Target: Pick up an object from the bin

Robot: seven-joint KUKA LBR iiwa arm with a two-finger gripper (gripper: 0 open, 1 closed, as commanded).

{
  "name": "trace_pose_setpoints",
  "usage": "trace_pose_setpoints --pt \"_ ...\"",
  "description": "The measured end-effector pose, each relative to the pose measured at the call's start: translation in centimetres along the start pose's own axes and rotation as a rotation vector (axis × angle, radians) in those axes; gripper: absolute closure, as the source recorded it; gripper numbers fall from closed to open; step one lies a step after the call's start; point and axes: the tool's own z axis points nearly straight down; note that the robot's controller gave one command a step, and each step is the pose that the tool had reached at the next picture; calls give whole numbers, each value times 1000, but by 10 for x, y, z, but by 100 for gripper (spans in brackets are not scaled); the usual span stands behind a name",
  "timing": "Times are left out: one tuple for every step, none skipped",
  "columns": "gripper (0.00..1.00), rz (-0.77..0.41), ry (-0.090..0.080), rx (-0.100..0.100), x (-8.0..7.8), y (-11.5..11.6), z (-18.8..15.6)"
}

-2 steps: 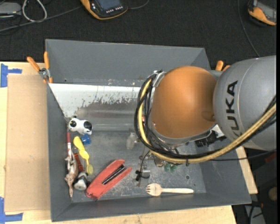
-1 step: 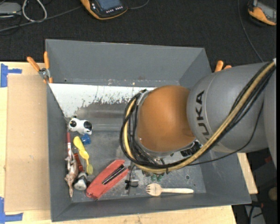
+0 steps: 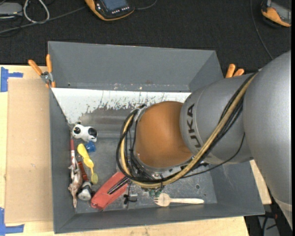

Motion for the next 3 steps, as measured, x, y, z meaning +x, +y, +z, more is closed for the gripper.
trace_pose_setpoints --pt "0 -285 0 -2 -15 -34 42" --pt "0 -122 2 -1 -5 -21 14" --pt "0 -148 2 0 -18 -19 29"
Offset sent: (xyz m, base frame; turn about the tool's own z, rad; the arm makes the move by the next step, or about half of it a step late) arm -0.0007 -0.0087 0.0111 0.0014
